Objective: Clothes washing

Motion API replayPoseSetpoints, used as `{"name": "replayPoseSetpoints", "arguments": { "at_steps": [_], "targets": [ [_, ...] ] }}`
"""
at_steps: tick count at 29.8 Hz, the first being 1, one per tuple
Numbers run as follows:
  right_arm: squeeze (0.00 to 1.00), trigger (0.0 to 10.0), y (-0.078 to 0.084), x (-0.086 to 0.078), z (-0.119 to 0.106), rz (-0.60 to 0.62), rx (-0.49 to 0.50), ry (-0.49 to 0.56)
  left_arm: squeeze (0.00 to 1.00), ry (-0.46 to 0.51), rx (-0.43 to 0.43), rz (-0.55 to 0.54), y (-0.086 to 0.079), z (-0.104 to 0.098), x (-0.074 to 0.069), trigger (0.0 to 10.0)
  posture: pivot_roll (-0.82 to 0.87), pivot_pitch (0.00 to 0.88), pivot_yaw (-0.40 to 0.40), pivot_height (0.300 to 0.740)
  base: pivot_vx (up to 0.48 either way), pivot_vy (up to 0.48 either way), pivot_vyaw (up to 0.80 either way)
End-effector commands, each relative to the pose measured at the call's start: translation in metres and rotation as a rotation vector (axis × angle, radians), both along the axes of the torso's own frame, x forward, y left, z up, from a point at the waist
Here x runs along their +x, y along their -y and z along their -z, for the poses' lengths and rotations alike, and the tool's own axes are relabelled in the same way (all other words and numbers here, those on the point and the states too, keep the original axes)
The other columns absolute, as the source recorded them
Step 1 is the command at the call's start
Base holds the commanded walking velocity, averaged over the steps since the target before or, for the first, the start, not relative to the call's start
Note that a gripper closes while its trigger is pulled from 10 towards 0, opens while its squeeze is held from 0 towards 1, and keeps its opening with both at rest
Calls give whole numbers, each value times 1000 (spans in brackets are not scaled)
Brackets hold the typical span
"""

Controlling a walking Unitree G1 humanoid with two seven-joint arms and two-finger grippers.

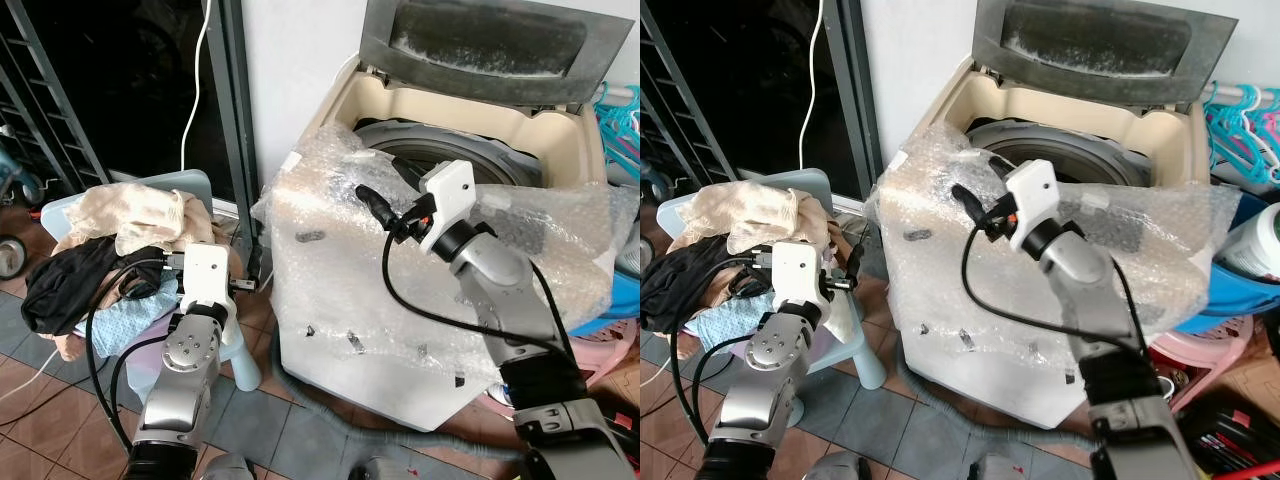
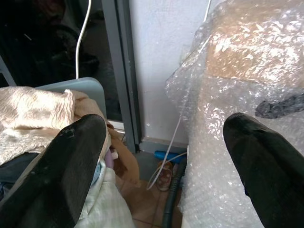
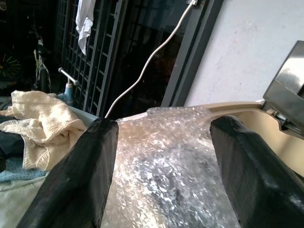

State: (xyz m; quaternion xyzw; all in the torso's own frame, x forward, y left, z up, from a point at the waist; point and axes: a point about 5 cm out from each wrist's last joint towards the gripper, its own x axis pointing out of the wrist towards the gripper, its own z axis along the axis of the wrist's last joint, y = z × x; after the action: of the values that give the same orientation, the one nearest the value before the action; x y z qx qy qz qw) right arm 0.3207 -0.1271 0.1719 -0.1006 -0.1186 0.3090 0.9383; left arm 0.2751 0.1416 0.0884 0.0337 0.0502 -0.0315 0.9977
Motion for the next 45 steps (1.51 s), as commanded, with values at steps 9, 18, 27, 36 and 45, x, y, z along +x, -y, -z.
{"name": "replayPoseSetpoints", "arguments": {
  "at_steps": [9, 18, 27, 36, 45],
  "targets": [
    [0, 10000, -14, -10, 0, 130, 32, 48, 0, 18, -2, 1, 2, -6, 3, 10000, -12, 0, -12, 740, 0, 480, 790],
    [0, 10000, -13, -14, 18, 292, 34, -30, 0, 24, -1, -4, 3, -8, 5, 10000, -13, 0, -14, 740, 0, 480, 56],
    [0, 10000, 20, -33, 89, 631, 8, -224, 0, 85, 15, -35, -1, -13, 5, 10000, -9, 0, -5, 740, 0, 293, 0],
    [0, 10000, 16, -34, 89, 633, 31, -213, 0, 55, 0, -41, -12, -7, 1, 10000, -15, 0, 7, 740, 0, 0, 0],
    [0, 10000, 1, -31, 89, 518, 50, -241, 0, 87, 47, -78, -15, -9, 1, 10000, -2, 0, 1, 740, 0, 0, 0]
  ]
}}
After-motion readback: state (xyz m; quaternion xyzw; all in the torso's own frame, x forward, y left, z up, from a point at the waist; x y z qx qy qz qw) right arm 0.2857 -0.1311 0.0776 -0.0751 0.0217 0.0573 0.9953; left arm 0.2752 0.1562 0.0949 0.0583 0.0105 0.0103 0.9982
